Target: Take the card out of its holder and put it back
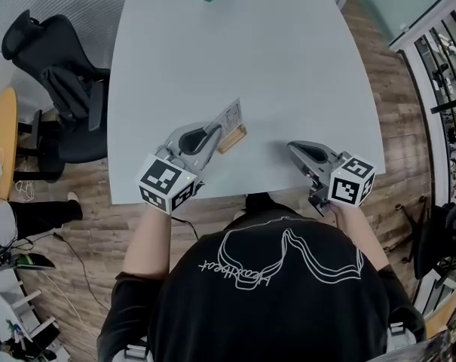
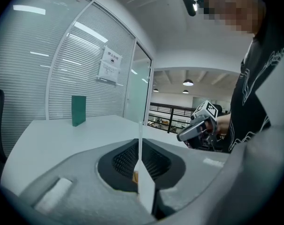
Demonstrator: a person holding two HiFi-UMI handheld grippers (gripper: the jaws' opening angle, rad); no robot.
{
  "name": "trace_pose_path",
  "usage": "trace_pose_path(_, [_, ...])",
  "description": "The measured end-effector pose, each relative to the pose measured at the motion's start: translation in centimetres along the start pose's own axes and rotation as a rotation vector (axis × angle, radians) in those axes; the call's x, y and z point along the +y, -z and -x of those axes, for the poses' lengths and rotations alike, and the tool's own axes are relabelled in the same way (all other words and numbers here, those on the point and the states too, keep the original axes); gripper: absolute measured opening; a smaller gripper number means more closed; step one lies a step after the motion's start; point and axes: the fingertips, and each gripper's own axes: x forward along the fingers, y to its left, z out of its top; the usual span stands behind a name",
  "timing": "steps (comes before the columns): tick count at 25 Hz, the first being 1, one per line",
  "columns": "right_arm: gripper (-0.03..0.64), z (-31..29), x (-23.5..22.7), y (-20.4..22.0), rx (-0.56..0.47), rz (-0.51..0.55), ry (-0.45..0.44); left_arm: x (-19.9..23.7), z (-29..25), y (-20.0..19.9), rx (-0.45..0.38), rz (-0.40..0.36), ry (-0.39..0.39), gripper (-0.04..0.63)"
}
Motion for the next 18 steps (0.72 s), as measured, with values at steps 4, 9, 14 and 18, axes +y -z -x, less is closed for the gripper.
trace_pose_path(4, [0.009,-0.5,-0.2,0.5,0.023,-0.006,0.000,0.2,-0.3,1.2,0.009,-0.015,0.017,0.025])
trace_pose_path(9, [0.009,-1.1,-0.8,1.1,0.048,-0.017,0.007,0.4,-0.9,2.4,0.032,-0.054,0.047,0.025])
trace_pose_path(14, [0.009,-1.2,-1.0,1.6,0.065,-0.024,0.003,0.8,-1.2,3.5,0.034,-0.026,0.034,0.025])
trace_pose_path(18, [0.009,-1.4,-1.1,1.6,0.074,-0.027,0.009,0.9,-1.4,4.1,0.039,-0.015,0.048,0.025])
